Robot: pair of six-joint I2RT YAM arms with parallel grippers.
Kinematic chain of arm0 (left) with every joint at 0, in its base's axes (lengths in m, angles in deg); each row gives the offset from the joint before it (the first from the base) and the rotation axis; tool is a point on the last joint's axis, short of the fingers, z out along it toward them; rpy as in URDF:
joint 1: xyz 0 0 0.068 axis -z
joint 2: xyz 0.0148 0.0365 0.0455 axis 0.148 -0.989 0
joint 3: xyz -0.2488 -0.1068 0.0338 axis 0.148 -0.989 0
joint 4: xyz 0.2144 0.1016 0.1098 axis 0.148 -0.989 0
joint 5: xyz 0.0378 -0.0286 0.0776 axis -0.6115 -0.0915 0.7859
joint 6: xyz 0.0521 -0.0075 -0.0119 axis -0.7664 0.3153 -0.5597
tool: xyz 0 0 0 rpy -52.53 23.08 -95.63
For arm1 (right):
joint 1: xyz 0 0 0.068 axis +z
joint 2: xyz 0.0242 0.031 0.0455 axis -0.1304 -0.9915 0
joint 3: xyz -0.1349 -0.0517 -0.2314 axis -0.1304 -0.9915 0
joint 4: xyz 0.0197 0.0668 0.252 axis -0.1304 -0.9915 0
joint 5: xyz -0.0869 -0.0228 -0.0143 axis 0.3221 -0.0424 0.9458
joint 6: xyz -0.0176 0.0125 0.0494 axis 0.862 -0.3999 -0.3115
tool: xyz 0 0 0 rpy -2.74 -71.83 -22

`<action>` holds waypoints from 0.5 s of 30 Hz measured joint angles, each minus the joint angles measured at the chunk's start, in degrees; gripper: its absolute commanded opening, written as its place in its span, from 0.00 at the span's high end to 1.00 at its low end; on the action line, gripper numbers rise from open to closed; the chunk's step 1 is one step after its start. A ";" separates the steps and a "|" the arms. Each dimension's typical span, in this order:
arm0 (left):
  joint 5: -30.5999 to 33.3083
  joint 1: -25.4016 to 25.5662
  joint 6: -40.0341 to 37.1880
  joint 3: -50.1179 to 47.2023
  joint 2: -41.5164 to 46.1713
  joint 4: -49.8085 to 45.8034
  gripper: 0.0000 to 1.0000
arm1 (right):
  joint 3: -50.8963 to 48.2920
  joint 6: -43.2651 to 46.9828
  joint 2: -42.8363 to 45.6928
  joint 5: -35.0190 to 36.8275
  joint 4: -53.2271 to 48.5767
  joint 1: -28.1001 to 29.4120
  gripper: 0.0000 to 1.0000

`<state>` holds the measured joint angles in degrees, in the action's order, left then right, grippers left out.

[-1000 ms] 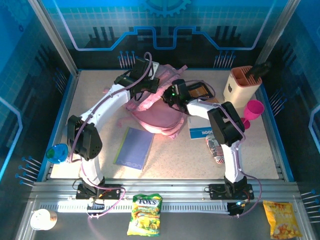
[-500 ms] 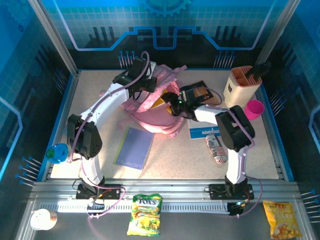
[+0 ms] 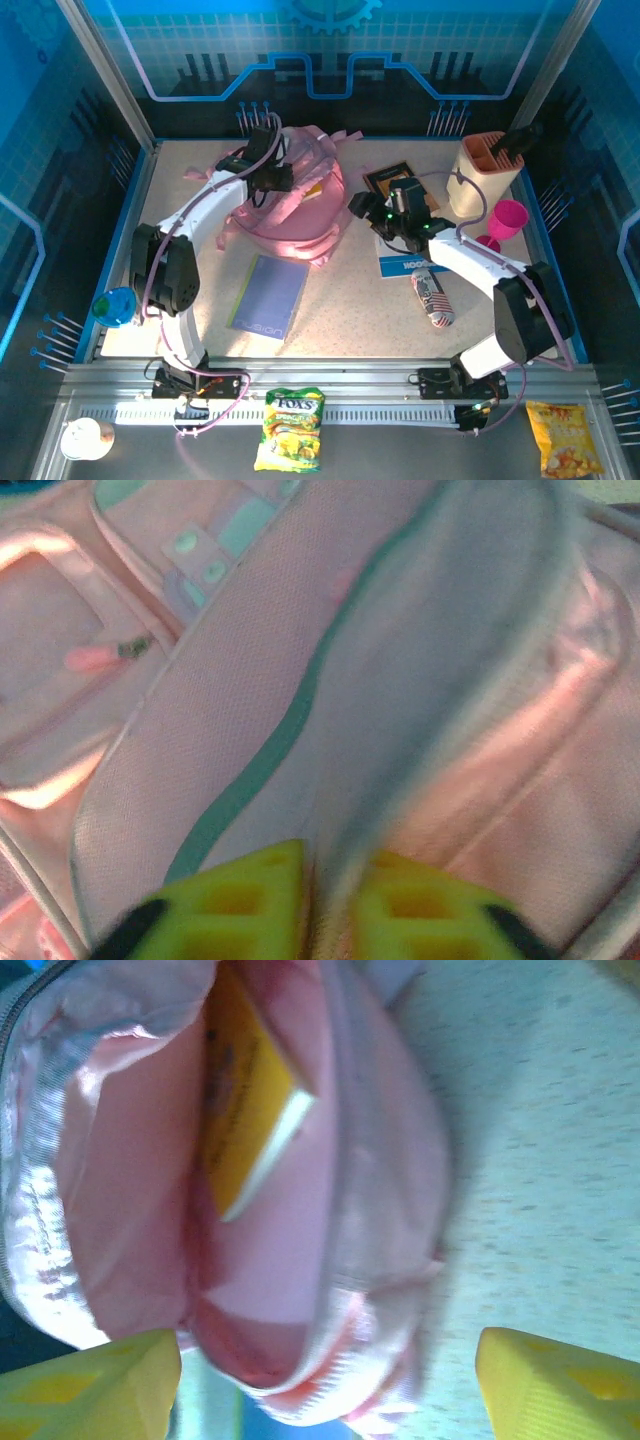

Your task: Pack the student bag

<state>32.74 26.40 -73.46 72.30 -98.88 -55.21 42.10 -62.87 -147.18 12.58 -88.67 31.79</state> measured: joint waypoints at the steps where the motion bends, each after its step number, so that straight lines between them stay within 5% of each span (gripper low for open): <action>1: -0.48 -0.20 0.92 -0.09 0.00 -0.22 0.49 | 0.02 1.64 0.07 0.92 -2.03 0.00 0.21; 7: -2.56 -0.50 7.02 -4.24 4.07 -0.92 0.22 | 0.87 8.37 -0.85 3.21 -10.64 1.07 0.17; 12: -2.78 -1.18 12.02 -10.88 14.34 -1.73 0.01 | 4.44 13.18 -3.91 7.06 -16.83 8.24 0.07; 15: -3.85 -2.99 13.99 -13.46 20.15 -3.54 0.01 | 7.58 15.67 -6.23 9.97 -20.33 14.16 0.00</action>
<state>28.89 23.41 -59.47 58.83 -78.73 -58.75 49.68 -47.20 -153.41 22.54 -109.00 45.95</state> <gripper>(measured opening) 0.990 0.965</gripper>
